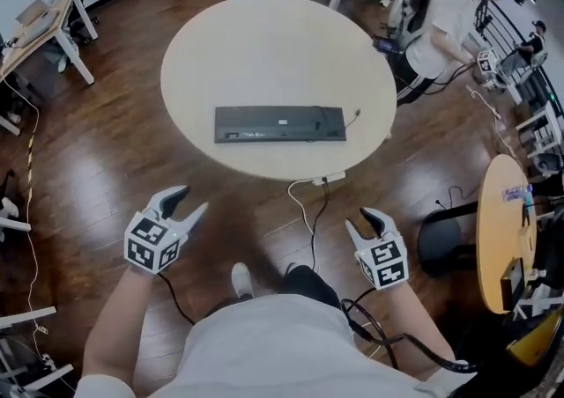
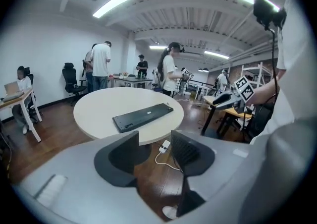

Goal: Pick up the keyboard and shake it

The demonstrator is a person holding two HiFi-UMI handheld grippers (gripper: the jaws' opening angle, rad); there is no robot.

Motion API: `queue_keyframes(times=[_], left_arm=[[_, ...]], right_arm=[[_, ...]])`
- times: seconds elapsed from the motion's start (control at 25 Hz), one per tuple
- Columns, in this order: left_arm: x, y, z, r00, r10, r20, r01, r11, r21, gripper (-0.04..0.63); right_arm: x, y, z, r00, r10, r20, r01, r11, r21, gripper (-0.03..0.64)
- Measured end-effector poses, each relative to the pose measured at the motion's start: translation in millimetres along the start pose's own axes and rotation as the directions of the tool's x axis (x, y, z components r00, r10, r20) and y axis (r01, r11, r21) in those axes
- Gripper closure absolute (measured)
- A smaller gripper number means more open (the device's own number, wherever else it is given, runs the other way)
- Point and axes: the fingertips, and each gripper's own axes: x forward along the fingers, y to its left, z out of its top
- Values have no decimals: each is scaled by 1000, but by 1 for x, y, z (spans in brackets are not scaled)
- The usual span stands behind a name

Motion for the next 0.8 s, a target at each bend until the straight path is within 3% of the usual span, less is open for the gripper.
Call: queue_keyframes(times=[0.24,0.36,0.48,0.8], left_arm=[[-74,-76,-3,996,0,88,1,1000,-14,396],[-96,-119,8,991,27,129,-31,999,27,396],[-89,-173,23,985,-13,174,6,999,42,396],[-102,-286,12,974,-47,221,62,996,-61,407]], right_arm=[[-67,54,2,990,90,106,-101,989,104,457],[-98,65,14,973,142,180,-159,984,83,457],[-130,70,8,955,189,227,-206,977,55,457],[-196,101,-28,912,281,298,-282,959,-40,457]])
